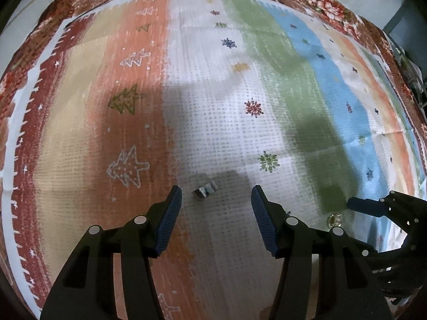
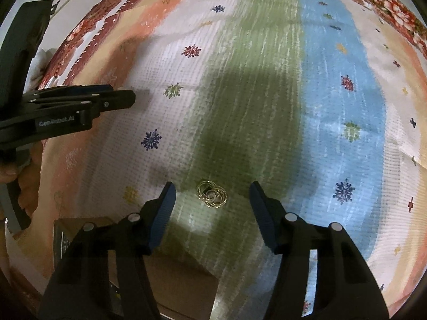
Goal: Organize jewelry
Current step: 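Move the left tool to the small silver charm while the right approaches the gold ring, then close the left tool on the silver charm while the right grasps the gold ring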
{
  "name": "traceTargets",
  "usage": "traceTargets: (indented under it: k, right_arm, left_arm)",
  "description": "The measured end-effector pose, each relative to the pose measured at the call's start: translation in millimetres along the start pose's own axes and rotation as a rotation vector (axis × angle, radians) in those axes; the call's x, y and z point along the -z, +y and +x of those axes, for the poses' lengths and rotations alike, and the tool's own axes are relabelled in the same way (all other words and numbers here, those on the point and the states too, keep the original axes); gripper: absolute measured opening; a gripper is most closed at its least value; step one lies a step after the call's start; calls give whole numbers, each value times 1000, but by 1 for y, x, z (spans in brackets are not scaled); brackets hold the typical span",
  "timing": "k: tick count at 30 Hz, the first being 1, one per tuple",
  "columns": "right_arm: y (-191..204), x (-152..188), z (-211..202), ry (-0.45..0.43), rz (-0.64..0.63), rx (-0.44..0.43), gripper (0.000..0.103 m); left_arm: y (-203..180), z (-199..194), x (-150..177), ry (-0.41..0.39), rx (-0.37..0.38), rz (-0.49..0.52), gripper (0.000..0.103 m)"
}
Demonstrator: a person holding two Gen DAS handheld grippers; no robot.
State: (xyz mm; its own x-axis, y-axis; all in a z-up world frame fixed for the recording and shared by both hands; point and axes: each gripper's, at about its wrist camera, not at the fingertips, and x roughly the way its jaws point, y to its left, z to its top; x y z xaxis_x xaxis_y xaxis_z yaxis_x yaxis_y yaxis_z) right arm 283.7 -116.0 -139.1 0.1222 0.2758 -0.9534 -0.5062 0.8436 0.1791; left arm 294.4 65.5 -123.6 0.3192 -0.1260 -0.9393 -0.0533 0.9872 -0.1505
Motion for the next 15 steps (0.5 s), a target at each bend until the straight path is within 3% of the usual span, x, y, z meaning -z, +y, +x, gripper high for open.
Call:
traceTargets:
  k: [9,11,15]
  right_arm:
    - [-4,0,4,7,4,10,51]
    - [-4,0,4,9,4,5,43]
    - [-3,0,5,12,0,12,39]
  left_arm:
    - [4,10,-3,14,-9,-10,47]
    - [3,11,-2,12,-12,-8,45]
    - [2,14,-2,11,-29,-2,39]
